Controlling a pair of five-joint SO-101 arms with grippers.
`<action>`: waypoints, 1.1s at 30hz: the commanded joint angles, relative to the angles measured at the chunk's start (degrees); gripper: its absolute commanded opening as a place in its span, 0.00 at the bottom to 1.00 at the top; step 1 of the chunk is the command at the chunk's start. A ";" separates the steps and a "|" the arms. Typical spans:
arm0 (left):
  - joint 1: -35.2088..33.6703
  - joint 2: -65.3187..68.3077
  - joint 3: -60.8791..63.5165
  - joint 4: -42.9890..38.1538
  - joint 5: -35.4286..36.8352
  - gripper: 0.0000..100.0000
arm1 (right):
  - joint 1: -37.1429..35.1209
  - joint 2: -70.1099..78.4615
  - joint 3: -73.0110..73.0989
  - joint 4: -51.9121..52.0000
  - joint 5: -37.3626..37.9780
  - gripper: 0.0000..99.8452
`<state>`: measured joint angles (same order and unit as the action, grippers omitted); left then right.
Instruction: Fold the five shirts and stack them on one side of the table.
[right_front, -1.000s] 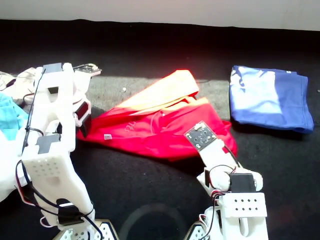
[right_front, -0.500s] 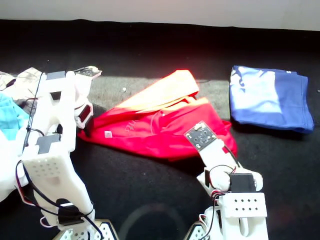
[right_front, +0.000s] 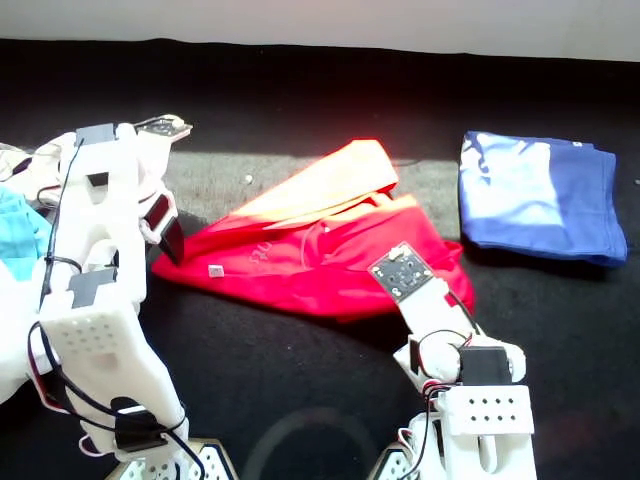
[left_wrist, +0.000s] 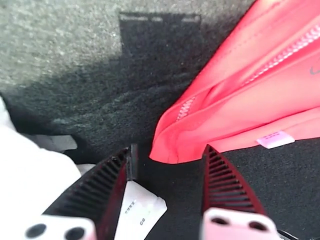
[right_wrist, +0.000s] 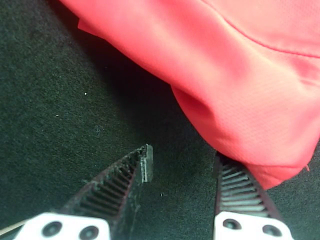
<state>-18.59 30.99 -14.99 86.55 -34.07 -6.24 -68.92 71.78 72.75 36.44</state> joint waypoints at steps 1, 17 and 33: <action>-0.66 2.15 -1.98 0.53 -0.53 0.22 | -0.40 -0.84 -0.13 -0.75 0.35 0.20; 4.79 6.73 -2.15 0.88 0.79 0.02 | -0.48 -0.75 7.69 -11.03 -9.67 0.20; 9.45 -14.37 -2.07 3.34 16.44 0.01 | -8.40 -0.31 5.76 -14.20 -25.67 0.33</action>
<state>-10.86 23.25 -15.78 89.71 -19.74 -13.98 -68.92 80.48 59.47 14.81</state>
